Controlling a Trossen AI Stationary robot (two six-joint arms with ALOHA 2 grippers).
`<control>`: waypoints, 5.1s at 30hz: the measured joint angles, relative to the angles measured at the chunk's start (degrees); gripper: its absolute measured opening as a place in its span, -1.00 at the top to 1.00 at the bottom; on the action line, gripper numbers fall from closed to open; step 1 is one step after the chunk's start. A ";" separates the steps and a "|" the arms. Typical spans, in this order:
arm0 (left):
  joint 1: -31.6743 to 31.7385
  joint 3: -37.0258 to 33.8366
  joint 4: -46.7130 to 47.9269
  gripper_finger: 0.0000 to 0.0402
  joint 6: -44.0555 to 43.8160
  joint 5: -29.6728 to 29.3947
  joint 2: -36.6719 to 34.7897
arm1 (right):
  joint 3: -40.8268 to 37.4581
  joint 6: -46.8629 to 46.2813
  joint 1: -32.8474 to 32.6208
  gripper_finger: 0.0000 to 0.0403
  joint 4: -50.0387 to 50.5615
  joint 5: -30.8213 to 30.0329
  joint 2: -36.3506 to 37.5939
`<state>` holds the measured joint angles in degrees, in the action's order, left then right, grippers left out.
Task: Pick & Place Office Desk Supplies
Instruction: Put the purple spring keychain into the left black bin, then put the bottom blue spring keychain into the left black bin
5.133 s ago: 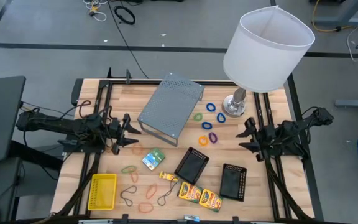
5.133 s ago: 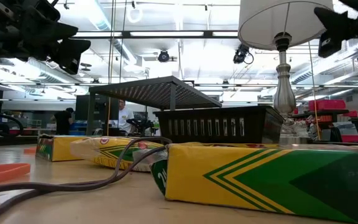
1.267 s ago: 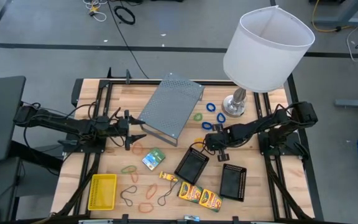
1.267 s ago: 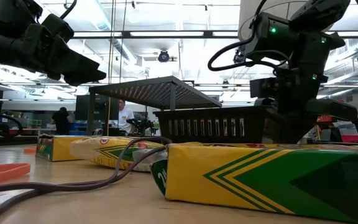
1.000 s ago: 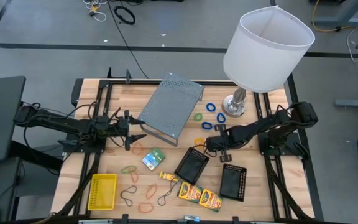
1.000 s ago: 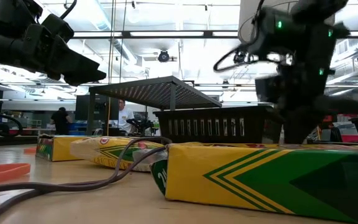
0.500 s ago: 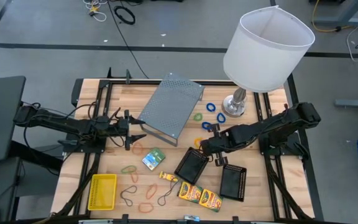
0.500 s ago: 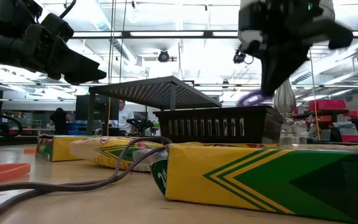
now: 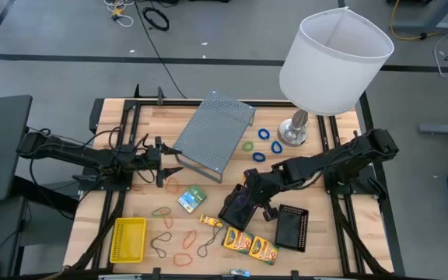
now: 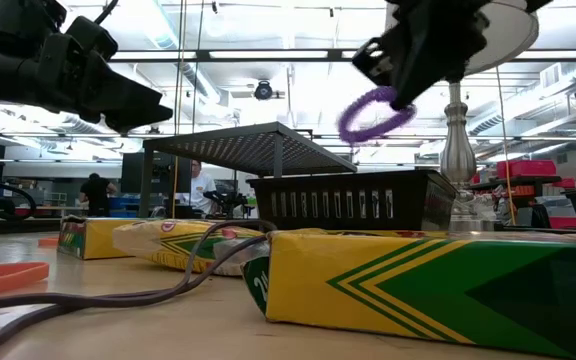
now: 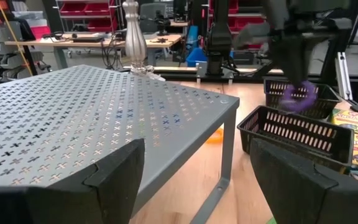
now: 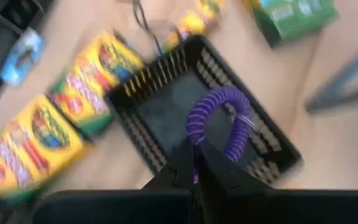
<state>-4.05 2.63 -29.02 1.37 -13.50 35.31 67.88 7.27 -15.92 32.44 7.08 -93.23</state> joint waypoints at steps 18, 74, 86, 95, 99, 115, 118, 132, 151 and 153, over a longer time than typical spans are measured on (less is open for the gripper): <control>0.01 -0.01 -1.17 -0.46 0.17 0.00 0.00 | -0.04 1.64 -0.24 0.41 -2.74 -2.64 -9.57; 0.00 -0.02 -1.11 -0.46 -0.02 0.02 0.00 | -16.89 10.19 24.87 0.06 -7.48 -14.72 -4.35; 0.00 -0.01 -1.11 -0.46 -0.05 0.02 -0.01 | -17.70 10.14 24.91 0.52 -8.80 -16.15 -4.37; 0.00 -0.01 -1.11 -0.46 -0.05 0.02 0.00 | -17.70 9.82 24.47 0.95 -8.69 -15.93 -4.37; 0.00 -0.02 -1.11 -0.46 -0.05 0.02 0.00 | -17.70 9.47 22.95 0.97 -8.27 -16.07 -4.37; 0.00 -0.02 -1.16 -0.46 -0.05 0.00 -0.02 | -16.65 2.99 11.64 0.97 -4.43 -18.68 3.63; 0.00 -0.01 -1.16 -0.46 -0.07 0.01 -0.02 | -15.00 2.39 9.84 0.97 -5.00 -16.29 5.68; 0.02 -0.01 -1.20 -0.46 -0.05 0.00 -0.01 | -13.09 -1.10 5.29 0.98 -18.84 6.88 6.62; 0.02 0.00 -1.24 -0.46 -0.31 0.00 0.00 | -13.11 -2.01 2.47 0.72 -18.42 3.35 -2.07; 0.02 0.00 -1.20 -0.46 -0.31 0.02 0.00 | -13.11 -1.26 2.31 0.60 -18.54 2.81 -2.06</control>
<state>-4.03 2.63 -30.22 1.06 -13.48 35.31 54.76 6.00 -13.61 13.90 9.89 -95.29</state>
